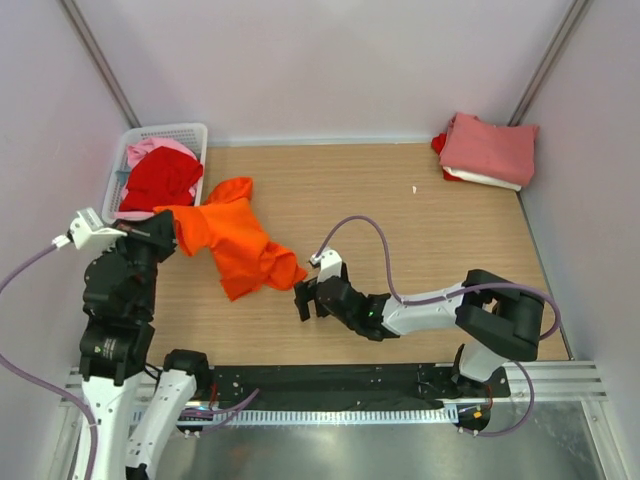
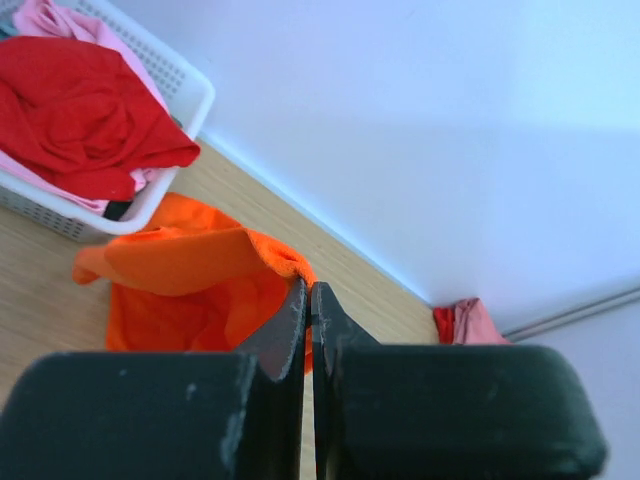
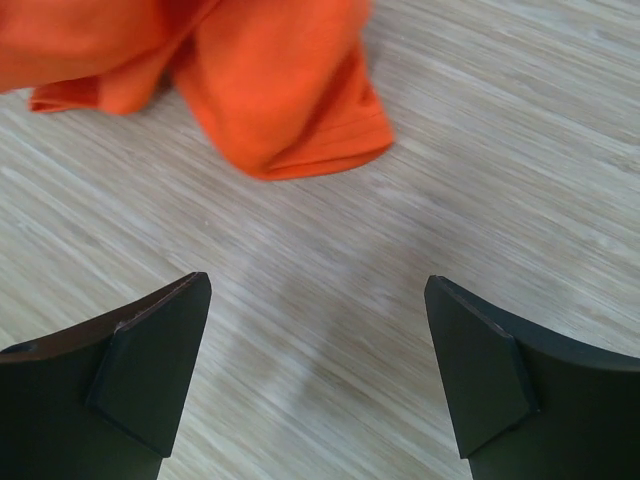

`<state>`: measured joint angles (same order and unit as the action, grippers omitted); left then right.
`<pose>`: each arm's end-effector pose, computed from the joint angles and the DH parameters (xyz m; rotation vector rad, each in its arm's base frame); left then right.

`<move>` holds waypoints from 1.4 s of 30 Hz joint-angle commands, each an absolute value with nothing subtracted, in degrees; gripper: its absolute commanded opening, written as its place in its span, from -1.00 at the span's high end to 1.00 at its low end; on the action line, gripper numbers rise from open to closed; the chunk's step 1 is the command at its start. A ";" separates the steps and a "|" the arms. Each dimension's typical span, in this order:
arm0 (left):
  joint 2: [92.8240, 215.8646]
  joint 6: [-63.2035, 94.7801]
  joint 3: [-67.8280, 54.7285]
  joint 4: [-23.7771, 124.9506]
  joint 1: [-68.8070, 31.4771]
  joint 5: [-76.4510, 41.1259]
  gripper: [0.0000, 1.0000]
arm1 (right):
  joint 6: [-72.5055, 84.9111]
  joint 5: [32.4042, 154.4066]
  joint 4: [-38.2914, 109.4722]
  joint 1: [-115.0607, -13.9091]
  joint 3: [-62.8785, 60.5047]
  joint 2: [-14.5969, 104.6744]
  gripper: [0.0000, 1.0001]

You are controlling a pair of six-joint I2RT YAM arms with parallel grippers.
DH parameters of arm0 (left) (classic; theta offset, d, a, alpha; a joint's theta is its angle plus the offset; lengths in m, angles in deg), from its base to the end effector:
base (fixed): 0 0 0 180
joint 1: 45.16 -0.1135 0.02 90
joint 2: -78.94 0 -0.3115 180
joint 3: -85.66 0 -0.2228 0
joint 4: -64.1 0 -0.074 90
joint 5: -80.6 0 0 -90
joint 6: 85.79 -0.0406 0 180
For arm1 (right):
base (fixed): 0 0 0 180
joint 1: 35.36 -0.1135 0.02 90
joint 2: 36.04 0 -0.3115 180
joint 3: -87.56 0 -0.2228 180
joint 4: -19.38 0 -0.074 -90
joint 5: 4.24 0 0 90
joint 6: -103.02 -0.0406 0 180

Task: Fold and stack the t-shirts
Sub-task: Flatten the tshirt out

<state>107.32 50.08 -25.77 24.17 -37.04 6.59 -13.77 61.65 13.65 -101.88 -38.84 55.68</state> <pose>0.0305 0.0070 0.4059 -0.7197 1.4182 -0.5210 0.1341 0.2671 0.2278 -0.4846 2.0712 0.5351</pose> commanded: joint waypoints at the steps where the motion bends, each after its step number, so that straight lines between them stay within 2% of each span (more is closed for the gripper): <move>1: 113.02 43.51 -21.07 12.36 -37.25 10.47 0.99 | -13.61 56.24 13.11 -101.89 -35.61 55.98 -0.90; 7: 123.82 41.47 -13.95 13.59 -37.25 -2.17 0.99 | -13.26 59.03 10.49 -101.89 -35.95 56.42 -0.93; 14: 128.07 43.05 -9.29 14.56 -37.25 -3.07 1.00 | -16.77 68.70 4.85 -101.89 -35.61 59.31 -0.92; 19: 127.72 44.02 -9.37 14.03 -37.25 -3.16 1.00 | -16.34 69.77 9.39 -101.89 -26.04 67.48 -0.90; 22: 127.89 43.50 -8.24 12.89 -37.25 -2.72 1.00 | -15.81 71.00 12.66 -101.89 -20.06 73.46 -0.80; 24: 128.07 43.06 -6.48 12.10 -37.25 -2.20 1.00 | -15.55 70.30 14.68 -101.89 -17.68 75.84 -0.44; 25: 128.42 42.88 -5.86 11.23 -37.25 -2.19 0.99 | -15.63 68.73 15.48 -101.80 -17.32 76.10 0.08; 27: 128.60 42.44 -4.02 10.34 -37.25 -2.11 1.00 | -16.16 62.95 18.10 -101.45 -17.58 75.23 0.39; 28: 128.51 42.35 -3.58 9.90 -37.25 -2.11 1.00 | -16.60 61.43 19.25 -101.10 -17.76 74.62 0.63; 30: 128.25 42.35 -2.78 9.72 -37.25 -2.19 0.99 | -17.21 58.80 22.06 -99.35 -18.89 72.17 0.92; 33: 127.98 42.18 -0.60 8.94 -37.25 -2.98 0.99 | -16.96 53.35 28.72 -97.07 -21.00 66.55 0.97; 36: 129.03 39.73 3.79 5.17 -37.25 -3.69 1.00 | -10.82 46.58 37.85 -94.79 -21.80 52.69 0.98; 39: 130.70 38.31 5.83 2.87 -37.25 -2.11 1.00 | -1.94 46.57 43.85 -90.48 -19.44 46.86 0.97; 42: 131.32 39.36 3.03 4.35 -37.25 -2.36 1.00 | 1.59 48.30 45.71 -81.35 -15.84 44.03 0.98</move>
